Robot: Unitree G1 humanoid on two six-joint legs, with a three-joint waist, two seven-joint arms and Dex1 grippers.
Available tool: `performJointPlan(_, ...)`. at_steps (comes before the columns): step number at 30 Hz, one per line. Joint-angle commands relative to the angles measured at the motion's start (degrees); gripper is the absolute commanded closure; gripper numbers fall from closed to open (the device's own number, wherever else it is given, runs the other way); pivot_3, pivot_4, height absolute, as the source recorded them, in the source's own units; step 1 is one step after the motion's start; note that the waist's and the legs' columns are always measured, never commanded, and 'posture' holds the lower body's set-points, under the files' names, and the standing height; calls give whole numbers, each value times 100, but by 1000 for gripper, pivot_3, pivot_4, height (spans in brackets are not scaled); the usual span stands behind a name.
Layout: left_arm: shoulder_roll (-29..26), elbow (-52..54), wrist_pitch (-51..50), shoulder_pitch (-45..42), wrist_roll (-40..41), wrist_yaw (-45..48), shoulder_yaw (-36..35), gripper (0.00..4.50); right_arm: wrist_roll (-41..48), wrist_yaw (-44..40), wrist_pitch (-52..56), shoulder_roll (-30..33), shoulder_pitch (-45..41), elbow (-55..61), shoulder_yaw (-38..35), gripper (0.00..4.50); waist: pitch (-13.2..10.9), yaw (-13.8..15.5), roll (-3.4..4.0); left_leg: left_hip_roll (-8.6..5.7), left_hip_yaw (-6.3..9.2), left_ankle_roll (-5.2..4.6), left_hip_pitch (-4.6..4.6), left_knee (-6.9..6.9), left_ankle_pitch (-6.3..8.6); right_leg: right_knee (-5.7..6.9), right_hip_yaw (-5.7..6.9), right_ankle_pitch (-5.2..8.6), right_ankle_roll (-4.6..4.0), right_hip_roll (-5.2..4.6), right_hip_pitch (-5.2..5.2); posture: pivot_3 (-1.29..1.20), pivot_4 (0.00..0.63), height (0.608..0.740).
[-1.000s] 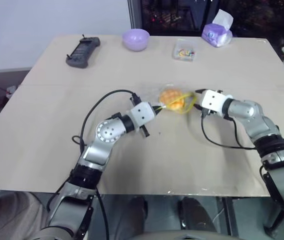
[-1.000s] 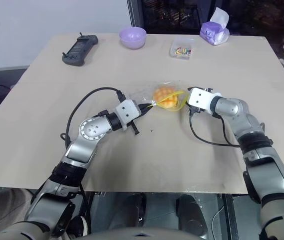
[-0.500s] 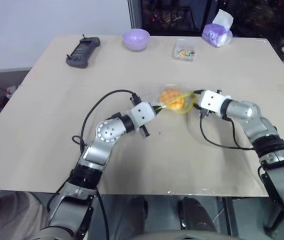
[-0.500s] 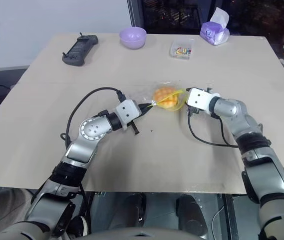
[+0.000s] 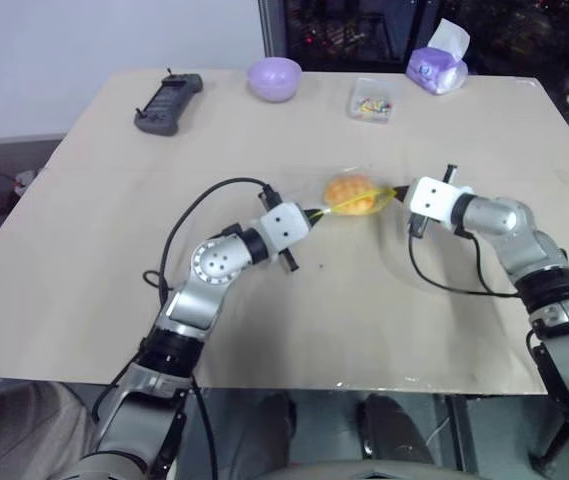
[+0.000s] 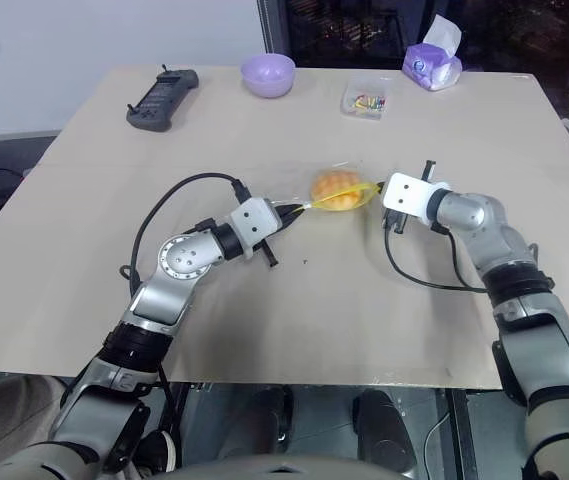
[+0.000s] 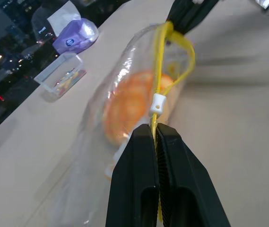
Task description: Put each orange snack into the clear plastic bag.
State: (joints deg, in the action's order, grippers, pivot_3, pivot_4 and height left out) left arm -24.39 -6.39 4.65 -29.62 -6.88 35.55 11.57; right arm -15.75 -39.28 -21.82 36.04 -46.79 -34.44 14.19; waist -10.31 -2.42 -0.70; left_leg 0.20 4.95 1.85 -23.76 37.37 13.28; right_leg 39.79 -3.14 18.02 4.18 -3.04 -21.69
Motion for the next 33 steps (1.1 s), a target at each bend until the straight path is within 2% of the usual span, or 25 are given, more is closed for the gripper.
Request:
performJointPlan(1, -103, -165, 287, -329, -137, -343, -274, 4500, 347, -366, 273, 341, -99, 636, -377, 4442, 0, 1, 0, 0, 0, 0, 0, 0, 0, -1, 0, 0, 0, 0, 0, 0, 150, 740)
performJointPlan(4, -215, -493, 496, -673, -265, -590, -366, 4500, 558, -743, 638, 666, -99, 1128, -546, 4442, 0, 3, 0, 0, 2, -4, -2, 0, 2, -1, 2, 0, 0, 0, 0, 0, 150, 740)
performJointPlan(11, -131, -1031, 843, -1273, -222, -880, -371, 4500, 591, -705, 1106, 927, -323, 1578, -721, 4442, 0, 3, 0, 0, 0, -5, -2, 0, 3, 0, 1, 0, 0, 0, -1, 0, 150, 740)
performJointPlan(14, -98, -958, 878, -1169, -103, -657, -257, 4500, 803, -1283, 1511, 1217, 9, 2158, -673, 4442, 0, 14, 0, -2, 1, -1, -7, -1, 1, -6, 2, 0, 0, -3, -1, 0, 150, 740)
performJointPlan(20, -94, -584, 744, -780, 92, -349, -207, 4500, 1257, -1840, 2417, 1542, 498, 3195, -773, 4442, 0, 7, 0, -3, 1, -2, -8, -1, 1, -6, 2, 0, 0, -5, -1, 0, 150, 740)
performJointPlan(21, -82, -518, 720, -724, 112, -315, -188, 4500, 1332, -1903, 2571, 1571, 556, 3317, -782, 3901, 0, 6, 0, -2, 2, -13, -7, -1, 8, -4, 2, 0, 0, -4, -1, 0, 150, 740)
performJointPlan(23, -35, -360, 645, -612, 165, -256, -152, 4500, 1374, -2056, 2788, 1692, 683, 3503, -740, 3543, 0, 9, 0, -1, 2, -20, -5, 1, 12, -1, 3, 0, 0, -3, -1, 0, 150, 740)
performJointPlan(24, -12, -240, 601, -538, 229, -187, -132, 4500, 1379, -2093, 2901, 1732, 701, 3597, -741, 2741, 0, 8, 0, -2, 2, -21, -4, 2, 12, 0, 3, 0, 0, -3, 0, 0, 150, 740)
performJointPlan(25, -1, -130, 576, -472, 270, -134, -117, 4500, 1436, -2149, 3053, 1755, 697, 3708, -755, 2138, 0, 7, 0, -1, 2, -21, -5, 4, 12, 0, 2, 0, 0, -4, 0, 0, 150, 740)
performJointPlan(26, 6, -34, 561, -415, 299, -92, -107, 4500, 1512, -2229, 3213, 1779, 686, 3832, -764, 1980, 0, 7, 0, -2, 2, -21, -4, 4, 12, 0, 2, 0, 0, -4, 0, 0, 150, 740)
performJointPlan(27, 5, 63, 550, -358, 337, -38, -95, 4500, 1625, -2372, 3340, 1799, 672, 3982, -747, 1456, 0, 4, 0, -1, 1, -21, -5, 4, 12, 0, 2, 0, 0, -4, 0, 0, 150, 740)
performJointPlan(28, 2, 144, 545, -310, 365, 6, -87, 4500, 1741, -2467, 3464, 1768, 644, 4164, -725, 1139, 0, 5, 0, -1, 2, -21, -5, 4, 12, 0, 2, 0, 0, -3, 0, 0, 150, 740)
performJointPlan(33, -94, 236, 906, -299, 140, 70, -5, 4500, 1732, -2239, 3745, 954, 245, 4664, -261, 1139, 0, -21, 0, 2, 0, -21, 0, 4, 12, 3, -1, 0, 0, 0, 0, 0, 150, 740)
